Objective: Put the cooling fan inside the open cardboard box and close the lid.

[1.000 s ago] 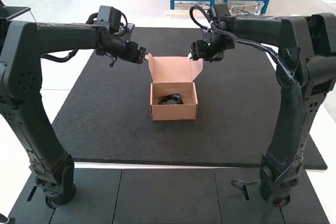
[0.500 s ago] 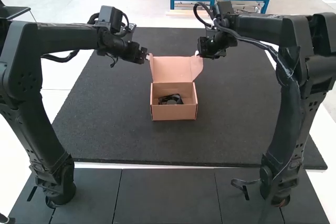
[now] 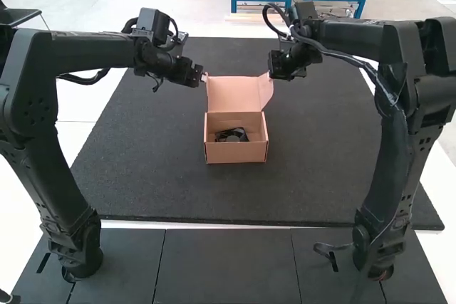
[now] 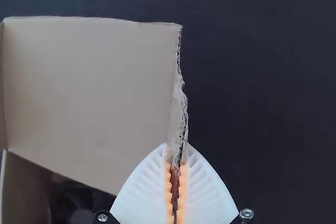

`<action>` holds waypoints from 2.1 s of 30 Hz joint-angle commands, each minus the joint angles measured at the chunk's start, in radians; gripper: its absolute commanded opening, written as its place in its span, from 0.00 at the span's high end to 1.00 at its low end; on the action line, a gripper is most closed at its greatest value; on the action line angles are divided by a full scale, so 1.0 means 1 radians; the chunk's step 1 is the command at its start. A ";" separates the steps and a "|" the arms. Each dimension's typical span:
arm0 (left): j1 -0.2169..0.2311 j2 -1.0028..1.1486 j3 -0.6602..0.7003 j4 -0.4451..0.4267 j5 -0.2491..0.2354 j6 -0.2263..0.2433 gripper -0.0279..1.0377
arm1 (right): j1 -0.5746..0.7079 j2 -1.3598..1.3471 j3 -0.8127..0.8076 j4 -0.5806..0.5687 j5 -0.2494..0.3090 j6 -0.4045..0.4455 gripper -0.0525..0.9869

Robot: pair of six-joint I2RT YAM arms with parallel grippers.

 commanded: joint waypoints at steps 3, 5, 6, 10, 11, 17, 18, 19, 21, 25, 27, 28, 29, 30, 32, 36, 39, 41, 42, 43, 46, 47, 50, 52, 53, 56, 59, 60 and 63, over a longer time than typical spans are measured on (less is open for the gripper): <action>-0.011 0.006 0.043 0.002 0.010 -0.006 0.07 | -0.010 -0.009 0.036 -0.002 -0.021 -0.011 0.95; -0.011 0.006 0.049 -0.002 0.010 -0.006 0.07 | -0.007 -0.009 0.040 -0.005 -0.031 -0.014 0.96; -0.011 0.006 0.052 -0.005 0.010 -0.006 0.07 | -0.006 -0.009 0.042 -0.007 -0.034 -0.014 0.97; -0.011 0.006 0.064 -0.014 0.010 -0.007 0.07 | 0.005 -0.009 0.048 -0.024 -0.035 -0.014 0.97; -0.011 0.006 0.067 -0.016 0.010 -0.007 0.07 | 0.011 -0.009 0.050 -0.031 -0.037 -0.014 0.97; -0.011 0.004 0.070 -0.027 0.010 -0.009 0.07 | 0.040 -0.009 0.053 -0.059 -0.040 -0.014 0.97; -0.011 0.004 0.070 -0.028 0.010 -0.010 0.07 | 0.043 -0.009 0.054 -0.062 -0.040 -0.014 0.97; -0.011 0.003 0.070 -0.028 0.010 -0.012 0.07 | 0.045 -0.009 0.056 -0.067 -0.041 -0.015 0.97; -0.006 -0.002 0.076 -0.016 0.010 -0.027 0.07 | 0.045 -0.009 0.056 -0.073 -0.041 -0.015 0.97; 0.016 -0.026 0.092 -0.010 -0.033 -0.059 0.07 | 0.045 -0.009 0.051 -0.079 -0.041 -0.020 0.97; 0.039 -0.035 0.090 0.001 -0.070 -0.082 0.07 | 0.045 -0.009 0.050 -0.085 -0.041 -0.026 0.97; 0.051 -0.037 0.090 0.001 -0.090 -0.082 0.07 | 0.045 -0.009 0.050 -0.087 -0.041 -0.029 0.97; 0.060 -0.039 0.089 0.001 -0.106 -0.084 0.07 | 0.046 -0.009 0.048 -0.087 -0.041 -0.029 0.97; 0.069 -0.039 0.086 0.002 -0.126 -0.082 0.07 | 0.046 -0.009 0.046 -0.087 -0.041 -0.029 0.97; 0.075 -0.039 0.076 0.002 -0.155 -0.079 0.07 | 0.046 -0.009 0.046 -0.087 -0.041 -0.029 0.97; 0.075 -0.037 0.044 0.016 -0.186 -0.064 0.07 | 0.046 -0.009 0.046 -0.087 -0.041 -0.028 0.97; 0.072 -0.035 0.017 0.018 -0.198 -0.047 0.07 | 0.046 -0.009 0.046 -0.085 -0.041 -0.026 0.97; 0.068 -0.031 0.003 0.015 -0.198 -0.041 0.07 | 0.046 -0.009 0.050 -0.085 -0.043 -0.024 0.97; 0.062 -0.029 -0.003 0.015 -0.198 -0.039 0.07 | 0.046 -0.009 0.050 -0.085 -0.043 -0.024 0.97; 0.055 -0.029 -0.008 0.015 -0.198 -0.038 0.07 | 0.046 -0.009 0.051 -0.085 -0.045 -0.023 0.97; 0.032 -0.029 -0.022 0.022 -0.197 -0.036 0.07 | 0.046 -0.009 0.050 -0.085 -0.051 -0.024 0.97; 0.025 -0.028 -0.022 0.024 -0.197 -0.035 0.07 | 0.046 -0.009 0.050 -0.085 -0.052 -0.024 0.97; 0.014 -0.020 -0.022 0.027 -0.192 -0.036 0.07 | 0.046 -0.009 0.050 -0.093 -0.063 -0.023 0.97; 0.011 -0.016 -0.020 0.030 -0.188 -0.036 0.07 | 0.048 -0.009 0.050 -0.104 -0.071 -0.024 0.97; 0.011 -0.014 -0.019 0.030 -0.188 -0.038 0.07 | 0.053 -0.009 0.050 -0.108 -0.074 -0.024 0.97; 0.011 -0.012 -0.017 0.032 -0.186 -0.038 0.07 | 0.065 -0.009 0.050 -0.124 -0.077 -0.029 0.97; 0.011 -0.012 -0.016 0.030 -0.186 -0.036 0.07 | 0.069 -0.010 0.051 -0.139 -0.091 -0.034 0.97; 0.011 -0.012 -0.017 0.030 -0.188 -0.038 0.07 | 0.071 -0.012 0.053 -0.142 -0.094 -0.034 0.97; 0.012 -0.012 -0.017 0.025 -0.186 -0.036 0.07 | 0.077 -0.012 0.053 -0.156 -0.098 -0.040 0.97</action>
